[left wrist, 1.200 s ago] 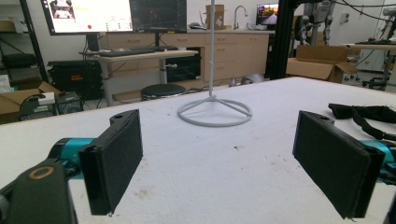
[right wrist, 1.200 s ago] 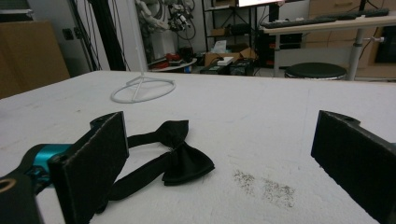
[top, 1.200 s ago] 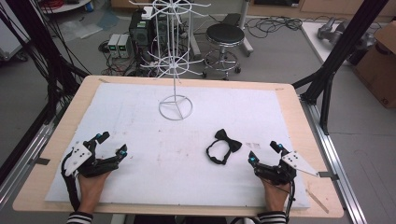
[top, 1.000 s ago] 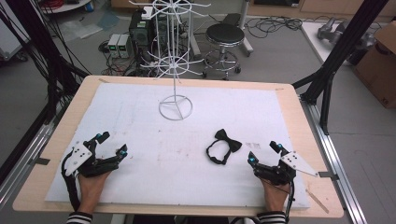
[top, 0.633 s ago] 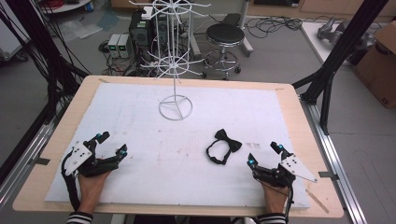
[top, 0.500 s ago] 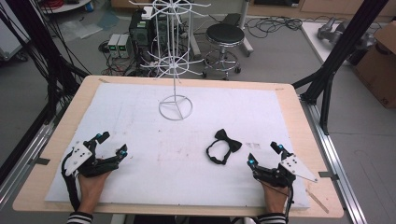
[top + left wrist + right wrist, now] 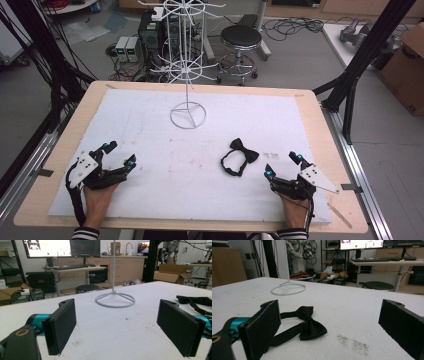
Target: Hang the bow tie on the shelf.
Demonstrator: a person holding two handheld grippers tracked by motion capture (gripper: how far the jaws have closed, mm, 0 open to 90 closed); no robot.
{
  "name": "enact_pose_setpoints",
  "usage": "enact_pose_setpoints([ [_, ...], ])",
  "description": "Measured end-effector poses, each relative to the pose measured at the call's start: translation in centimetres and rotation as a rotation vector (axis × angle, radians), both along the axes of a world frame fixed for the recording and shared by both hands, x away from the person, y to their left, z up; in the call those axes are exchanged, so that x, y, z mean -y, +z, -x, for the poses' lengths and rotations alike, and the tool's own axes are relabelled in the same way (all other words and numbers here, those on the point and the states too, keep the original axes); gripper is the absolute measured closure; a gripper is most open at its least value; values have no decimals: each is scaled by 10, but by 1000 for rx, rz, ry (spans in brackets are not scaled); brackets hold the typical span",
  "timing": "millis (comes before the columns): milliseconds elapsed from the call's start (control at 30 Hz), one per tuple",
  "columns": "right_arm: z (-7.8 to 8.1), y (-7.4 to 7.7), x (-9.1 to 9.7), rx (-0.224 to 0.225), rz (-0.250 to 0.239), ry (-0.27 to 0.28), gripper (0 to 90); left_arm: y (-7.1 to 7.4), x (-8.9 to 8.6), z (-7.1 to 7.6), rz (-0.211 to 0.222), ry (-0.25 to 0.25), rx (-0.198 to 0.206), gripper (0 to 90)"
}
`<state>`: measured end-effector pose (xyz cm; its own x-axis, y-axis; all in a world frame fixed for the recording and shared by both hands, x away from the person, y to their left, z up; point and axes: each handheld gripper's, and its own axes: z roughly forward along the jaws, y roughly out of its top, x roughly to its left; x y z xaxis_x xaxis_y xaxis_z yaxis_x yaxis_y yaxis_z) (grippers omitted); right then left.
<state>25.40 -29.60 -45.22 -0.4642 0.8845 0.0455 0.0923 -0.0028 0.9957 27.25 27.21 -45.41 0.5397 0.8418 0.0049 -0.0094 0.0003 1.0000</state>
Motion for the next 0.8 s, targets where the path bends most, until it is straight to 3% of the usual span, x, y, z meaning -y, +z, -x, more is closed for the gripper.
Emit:
enact_pose_setpoints([
  [333,-9,15,-2,-74,18,14,29,0,0,0,-4,2,0,163],
  [467,-20,30,-5,-144,45,42,29,0,0,0,-5,2,0,163],
  [633,-38,49,-16,-232,129,103,45,0,0,0,-3,3,-2,163],
  [800,-53,57,-24,-311,165,149,68,0,0,0,-3,3,-2,163],
])
